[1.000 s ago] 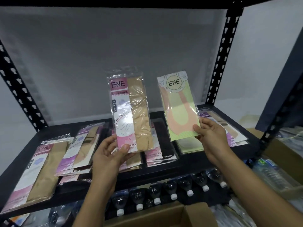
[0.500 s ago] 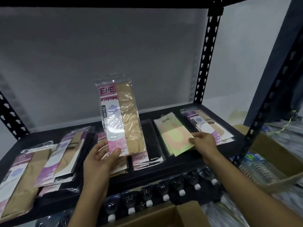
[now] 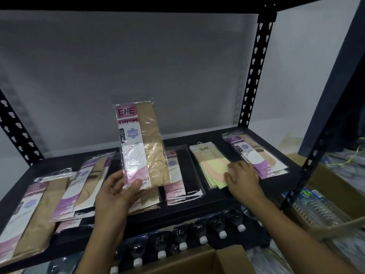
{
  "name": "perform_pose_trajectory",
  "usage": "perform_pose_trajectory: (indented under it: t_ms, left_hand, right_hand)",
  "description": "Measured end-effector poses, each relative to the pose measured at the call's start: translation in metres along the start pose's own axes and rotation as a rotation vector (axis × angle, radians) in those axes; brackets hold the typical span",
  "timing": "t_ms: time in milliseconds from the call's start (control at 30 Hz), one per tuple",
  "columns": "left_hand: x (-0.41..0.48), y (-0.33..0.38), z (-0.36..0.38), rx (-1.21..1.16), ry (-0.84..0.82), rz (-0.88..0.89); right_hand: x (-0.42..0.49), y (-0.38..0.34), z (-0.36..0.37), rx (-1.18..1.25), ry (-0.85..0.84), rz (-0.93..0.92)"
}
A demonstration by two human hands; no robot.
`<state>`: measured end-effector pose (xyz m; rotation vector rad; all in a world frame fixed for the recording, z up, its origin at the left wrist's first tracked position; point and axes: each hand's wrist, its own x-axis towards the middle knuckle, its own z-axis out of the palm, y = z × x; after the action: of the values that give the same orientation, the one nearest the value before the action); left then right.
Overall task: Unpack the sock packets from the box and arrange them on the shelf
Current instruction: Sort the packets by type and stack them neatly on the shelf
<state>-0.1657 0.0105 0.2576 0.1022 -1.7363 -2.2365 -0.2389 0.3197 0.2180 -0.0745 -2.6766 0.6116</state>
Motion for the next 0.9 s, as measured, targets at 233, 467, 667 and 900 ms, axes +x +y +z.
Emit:
perform_pose_trajectory:
  t_ms: [233, 467, 667, 900]
  left_hand:
    - [-0.003, 0.004, -0.008, 0.034, 0.017, -0.011]
    - [-0.009, 0.007, -0.018, 0.033, 0.063, -0.01]
    - [-0.011, 0.004, -0.019, 0.045, 0.065, -0.022]
    - [-0.014, 0.004, -0.016, 0.034, 0.04, -0.018]
  right_hand:
    - [-0.003, 0.0, 0.006, -0.024, 0.01, -0.006]
    - [-0.002, 0.001, 0.01, -0.022, 0.03, -0.002]
    - [-0.002, -0.002, 0.009, -0.026, 0.026, 0.002]
    - [-0.003, -0.003, 0.008, -0.01, 0.027, -0.001]
